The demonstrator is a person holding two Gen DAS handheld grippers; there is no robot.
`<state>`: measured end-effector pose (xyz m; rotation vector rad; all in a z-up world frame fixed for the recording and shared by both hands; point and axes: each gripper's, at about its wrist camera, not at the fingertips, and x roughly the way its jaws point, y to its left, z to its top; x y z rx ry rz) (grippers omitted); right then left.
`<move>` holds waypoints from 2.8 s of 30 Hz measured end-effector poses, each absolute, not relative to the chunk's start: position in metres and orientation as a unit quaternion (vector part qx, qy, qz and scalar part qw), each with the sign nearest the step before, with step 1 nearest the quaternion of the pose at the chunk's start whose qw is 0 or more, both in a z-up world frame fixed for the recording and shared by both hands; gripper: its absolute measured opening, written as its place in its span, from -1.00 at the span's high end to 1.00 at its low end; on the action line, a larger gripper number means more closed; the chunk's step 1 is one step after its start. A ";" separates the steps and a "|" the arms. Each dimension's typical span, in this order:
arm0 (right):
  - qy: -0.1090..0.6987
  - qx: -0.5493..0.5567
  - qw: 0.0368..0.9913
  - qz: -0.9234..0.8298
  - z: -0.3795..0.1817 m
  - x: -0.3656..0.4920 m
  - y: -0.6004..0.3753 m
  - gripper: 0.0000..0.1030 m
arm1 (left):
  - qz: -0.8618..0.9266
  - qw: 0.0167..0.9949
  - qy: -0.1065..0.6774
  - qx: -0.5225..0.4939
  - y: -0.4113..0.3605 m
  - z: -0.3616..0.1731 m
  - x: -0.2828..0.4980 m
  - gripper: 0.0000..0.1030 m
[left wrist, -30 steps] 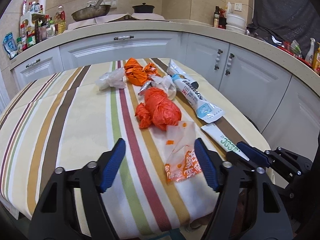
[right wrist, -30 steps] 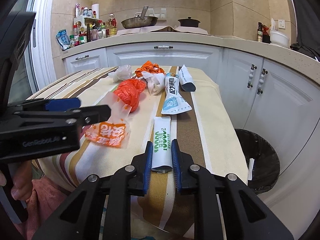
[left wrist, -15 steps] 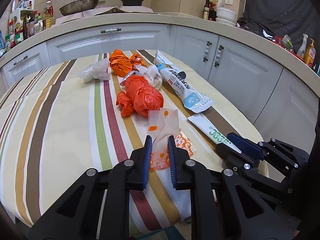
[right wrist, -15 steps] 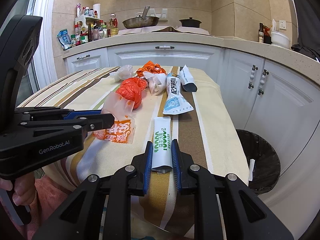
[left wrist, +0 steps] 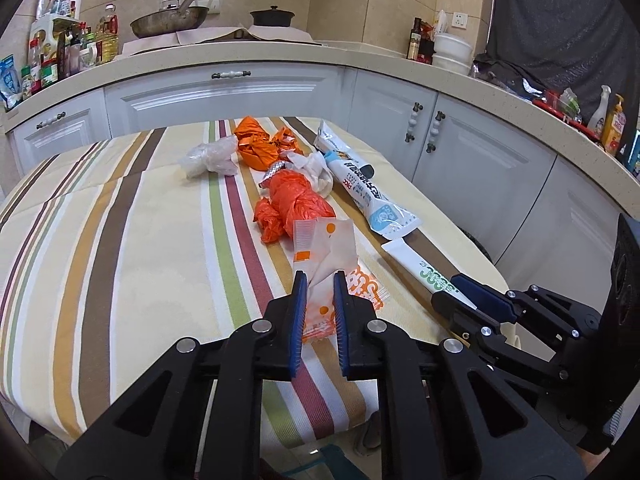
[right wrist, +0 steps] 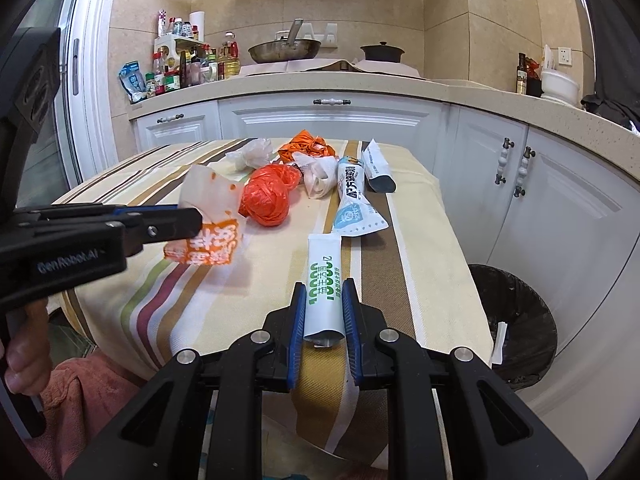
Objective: Collect trash
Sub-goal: 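Grasp another orange-printed clear bag with the left gripper while the right grasps the green-printed white tube, then carry both items over the black bin and open both grippers, then move both open grippers back over the table items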
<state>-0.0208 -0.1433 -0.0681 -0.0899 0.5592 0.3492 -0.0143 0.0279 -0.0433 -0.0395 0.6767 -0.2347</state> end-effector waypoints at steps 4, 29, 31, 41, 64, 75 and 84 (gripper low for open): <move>0.269 -0.042 0.948 0.167 -0.063 -0.024 -0.145 0.62 | -0.115 0.938 0.327 -0.023 0.030 -0.038 -0.019 0.74; 0.229 -0.015 0.973 -0.016 -0.038 0.003 -0.269 0.62 | -0.212 0.929 0.300 0.045 -0.094 -0.018 0.039 0.74; 0.231 -0.008 0.973 -0.027 -0.041 0.009 -0.283 0.62 | -0.221 0.925 0.304 0.054 -0.113 -0.020 0.047 0.74; 0.243 0.021 0.969 -0.049 -0.059 0.043 -0.331 0.62 | -0.231 0.897 0.370 0.074 -0.194 -0.045 0.113 0.74; 0.253 0.061 0.964 -0.052 -0.072 0.076 -0.346 0.07 | -0.213 0.895 0.392 0.030 -0.188 -0.037 0.137 0.18; 0.228 0.037 0.972 0.034 -0.040 0.066 -0.262 -0.03 | -0.133 0.929 0.344 0.005 -0.080 -0.006 0.095 0.04; 0.235 0.002 0.966 0.109 -0.035 0.061 -0.191 -0.03 | -0.046 0.935 0.350 -0.024 0.011 -0.012 0.071 0.02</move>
